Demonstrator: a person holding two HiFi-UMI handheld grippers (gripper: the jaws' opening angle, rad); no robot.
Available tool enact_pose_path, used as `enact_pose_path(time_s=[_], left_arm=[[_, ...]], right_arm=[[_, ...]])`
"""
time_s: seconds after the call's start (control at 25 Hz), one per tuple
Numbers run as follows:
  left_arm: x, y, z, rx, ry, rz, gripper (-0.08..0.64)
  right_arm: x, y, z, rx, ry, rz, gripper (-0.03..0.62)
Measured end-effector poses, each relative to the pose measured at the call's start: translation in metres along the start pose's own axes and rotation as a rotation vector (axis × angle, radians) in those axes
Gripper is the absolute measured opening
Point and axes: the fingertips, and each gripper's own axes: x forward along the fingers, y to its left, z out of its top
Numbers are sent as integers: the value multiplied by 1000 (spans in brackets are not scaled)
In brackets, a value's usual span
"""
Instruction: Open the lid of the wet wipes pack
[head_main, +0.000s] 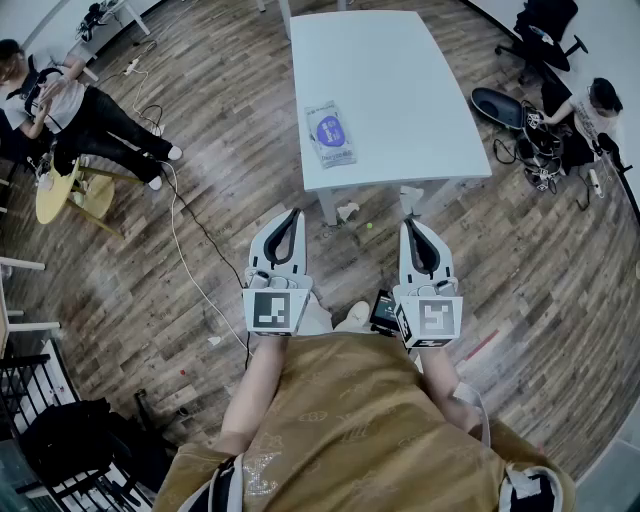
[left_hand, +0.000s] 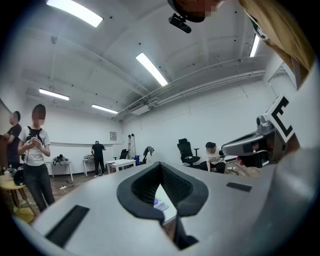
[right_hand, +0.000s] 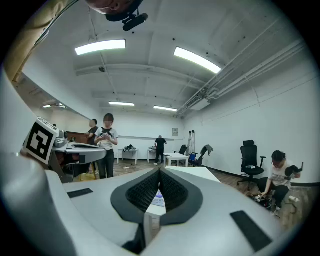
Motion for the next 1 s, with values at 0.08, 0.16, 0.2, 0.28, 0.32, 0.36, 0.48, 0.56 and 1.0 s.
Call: enact_pose_path(time_s=[0.08,0.16,0.2,0.28,0.32,0.36,0.48,0.56,1.0], left_arm=[[3,-1,0,-24,-6,7,5],[7,-1,2,-27,-13,6,5],[9,0,2,-24,-14,9,5],[12,4,-1,-22,-6,16,5],[15,6,-2,-18,0,15,5],[18,7,-3,-14,3,12,5],[29,14,-7,-27,8,8,5],[40,19,-10,-42,11,7,5],[94,54,-18,-59,12,-27,5]], right_arm=[[0,-2,-1,-3,-4,1,8],[1,-4,-2,-4,-6,0,8],[3,-5,-2,-4,-6,0,8],[7,-7,-2,-1,-5,-3,8],[10,-8,-2,1,-4,-4,8],[13,-9,-2,2,-3,-5,8],[24,-11,-3,4,2,-9,8],[34,-14,-4,4,9,-14,8],[99,-28,3,0,15,-45,8]])
